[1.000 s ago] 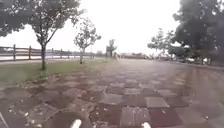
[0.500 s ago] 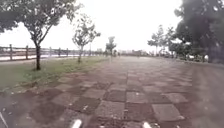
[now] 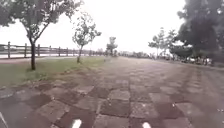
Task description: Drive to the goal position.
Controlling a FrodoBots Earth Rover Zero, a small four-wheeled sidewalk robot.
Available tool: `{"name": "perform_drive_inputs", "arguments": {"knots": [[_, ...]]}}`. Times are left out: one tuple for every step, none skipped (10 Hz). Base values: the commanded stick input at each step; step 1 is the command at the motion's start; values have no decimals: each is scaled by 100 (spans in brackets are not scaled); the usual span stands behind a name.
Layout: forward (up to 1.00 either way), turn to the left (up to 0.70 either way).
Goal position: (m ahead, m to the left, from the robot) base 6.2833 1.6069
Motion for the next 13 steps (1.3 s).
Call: {"name": "perform_drive_inputs", "arguments": {"knots": [[70, 0], [70, 0], [70, 0], [70, 0], [70, 0], [70, 0], [70, 0], [70, 0], [70, 0], [70, 0], [70, 0], [70, 0], [70, 0]]}}
